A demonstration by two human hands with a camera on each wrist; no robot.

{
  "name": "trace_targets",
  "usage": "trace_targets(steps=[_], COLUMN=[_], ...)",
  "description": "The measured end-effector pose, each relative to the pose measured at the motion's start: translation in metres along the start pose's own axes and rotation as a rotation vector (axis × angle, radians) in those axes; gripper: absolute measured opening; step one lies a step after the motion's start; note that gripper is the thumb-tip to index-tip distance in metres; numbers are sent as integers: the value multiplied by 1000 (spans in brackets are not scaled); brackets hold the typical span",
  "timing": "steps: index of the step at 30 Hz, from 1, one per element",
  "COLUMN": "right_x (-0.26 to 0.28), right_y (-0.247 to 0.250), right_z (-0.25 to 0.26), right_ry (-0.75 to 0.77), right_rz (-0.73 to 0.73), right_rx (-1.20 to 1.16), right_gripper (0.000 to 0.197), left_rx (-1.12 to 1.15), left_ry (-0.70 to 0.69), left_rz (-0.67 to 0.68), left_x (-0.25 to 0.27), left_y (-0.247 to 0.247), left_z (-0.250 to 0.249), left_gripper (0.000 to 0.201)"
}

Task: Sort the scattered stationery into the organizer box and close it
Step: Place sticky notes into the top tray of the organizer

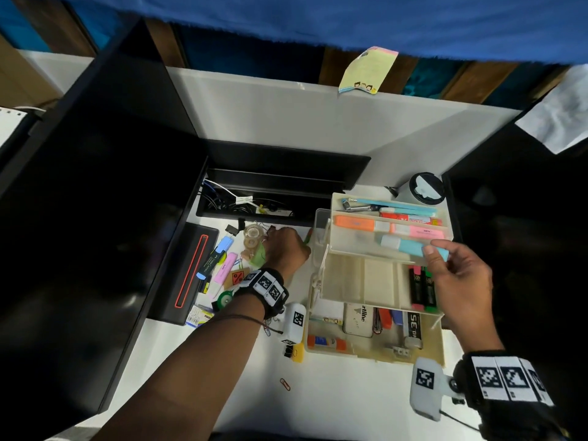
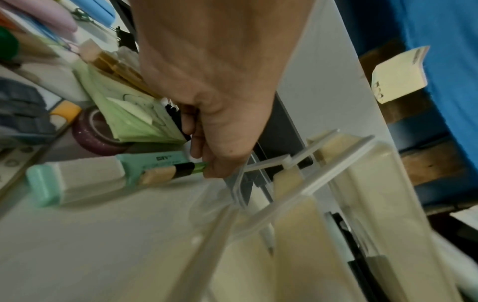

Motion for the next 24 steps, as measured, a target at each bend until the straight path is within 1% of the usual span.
trace_targets(steps=[2, 5, 8, 10, 12, 15, 17, 20, 24], right_x=[-12, -33, -48, -53, -56, -54, -49, -40, -38], right_y=[4, 10, 14, 15, 16, 13, 10, 2, -4], right_z=[-7, -21, -25, -20, -20, -22, -22, -19, -19], right_ry=[-54, -114, -67, -35, -10, 6, 16, 70, 66], right_rz=[-29, 24, 74, 74, 50, 13, -21, -56, -52], right_rx=[48, 189, 368, 511, 597, 752, 791, 779, 757], right_gripper=[15, 13, 18, 21, 29, 39, 42, 46, 61], left_rx=[137, 248, 327, 387, 483, 642, 661, 637, 572], left_ry=[15, -67, -186, -244, -302, -341, -348, -323, -318], left_rz=[16, 32, -17, -49, -13, 118, 161, 184, 208], left_x=[2, 9, 19, 28, 35, 46, 53, 59, 68], left_y=[8, 30, 59, 78, 93, 107, 114, 118, 118], left_z=[0, -4, -12, -20, -29, -42, -49, -55, -57], left_gripper=[10, 8, 5, 4, 6, 9, 11, 15, 20])
Point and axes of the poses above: each hand's wrist, its own x-axis away from the middle knuckle, its own y-axis out of the back of the hand, z = x × y, the point moved 1 cm from there along -x, towards the middle knuckle, and after that the axes turned 8 degrees about y, right-handed, at the moved point
